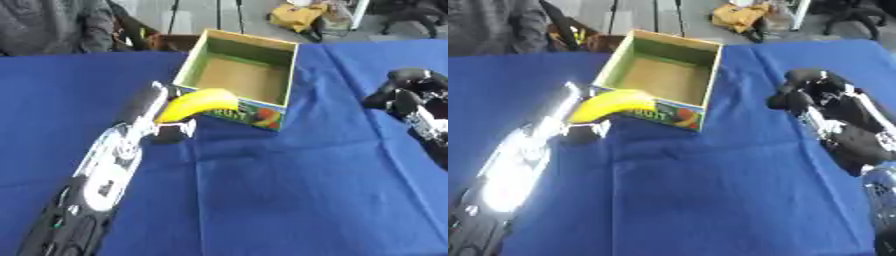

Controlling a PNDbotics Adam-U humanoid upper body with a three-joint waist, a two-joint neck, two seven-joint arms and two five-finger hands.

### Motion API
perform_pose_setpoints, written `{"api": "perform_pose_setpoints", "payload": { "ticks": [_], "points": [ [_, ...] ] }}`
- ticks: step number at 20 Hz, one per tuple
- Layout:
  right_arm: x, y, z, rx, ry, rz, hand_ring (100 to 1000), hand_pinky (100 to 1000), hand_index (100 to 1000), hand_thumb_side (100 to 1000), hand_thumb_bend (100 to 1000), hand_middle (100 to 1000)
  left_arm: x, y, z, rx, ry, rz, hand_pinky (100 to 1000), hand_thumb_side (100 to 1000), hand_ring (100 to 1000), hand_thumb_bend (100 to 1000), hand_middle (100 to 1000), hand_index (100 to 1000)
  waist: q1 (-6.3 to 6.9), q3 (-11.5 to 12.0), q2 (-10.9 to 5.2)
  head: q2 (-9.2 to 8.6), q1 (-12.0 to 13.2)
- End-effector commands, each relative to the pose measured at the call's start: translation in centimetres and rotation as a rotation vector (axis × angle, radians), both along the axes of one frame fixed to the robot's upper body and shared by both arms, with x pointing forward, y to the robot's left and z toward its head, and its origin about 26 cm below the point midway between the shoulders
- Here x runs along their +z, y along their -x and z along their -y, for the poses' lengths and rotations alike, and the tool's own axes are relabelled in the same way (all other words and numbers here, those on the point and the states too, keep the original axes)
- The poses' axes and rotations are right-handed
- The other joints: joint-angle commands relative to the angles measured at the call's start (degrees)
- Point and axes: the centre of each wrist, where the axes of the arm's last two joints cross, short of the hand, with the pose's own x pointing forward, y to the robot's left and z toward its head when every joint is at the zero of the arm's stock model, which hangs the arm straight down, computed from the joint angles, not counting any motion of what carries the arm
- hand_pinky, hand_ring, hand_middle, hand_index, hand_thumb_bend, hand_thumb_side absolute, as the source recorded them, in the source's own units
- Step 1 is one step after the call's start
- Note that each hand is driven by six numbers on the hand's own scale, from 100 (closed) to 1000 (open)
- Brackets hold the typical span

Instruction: Pick up objects on the table and place them in the box.

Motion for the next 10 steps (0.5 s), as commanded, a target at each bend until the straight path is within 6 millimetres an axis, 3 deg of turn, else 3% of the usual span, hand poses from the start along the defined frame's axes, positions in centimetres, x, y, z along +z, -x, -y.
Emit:
{"api": "perform_pose_setpoints", "payload": {
  "ticks": [1, 10],
  "points": [
    [1.0, 0.3, 0.1, 0.007, 0.011, 0.033, 682, 792, 741, 100, 100, 602, 2.2, -0.1, -0.1, 0.017, 0.045, 0.072, 594, 169, 410, 100, 313, 514, -0.28, -0.13, -0.80, -0.56, 0.20],
    [0.9, 0.2, -0.3, 0.030, 0.012, 0.030, 682, 792, 741, 100, 100, 603, 4.0, -1.8, 0.9, 0.068, 0.068, 0.115, 598, 161, 415, 100, 318, 519, -0.65, -1.76, -0.86, -0.57, 1.33]
  ]
}}
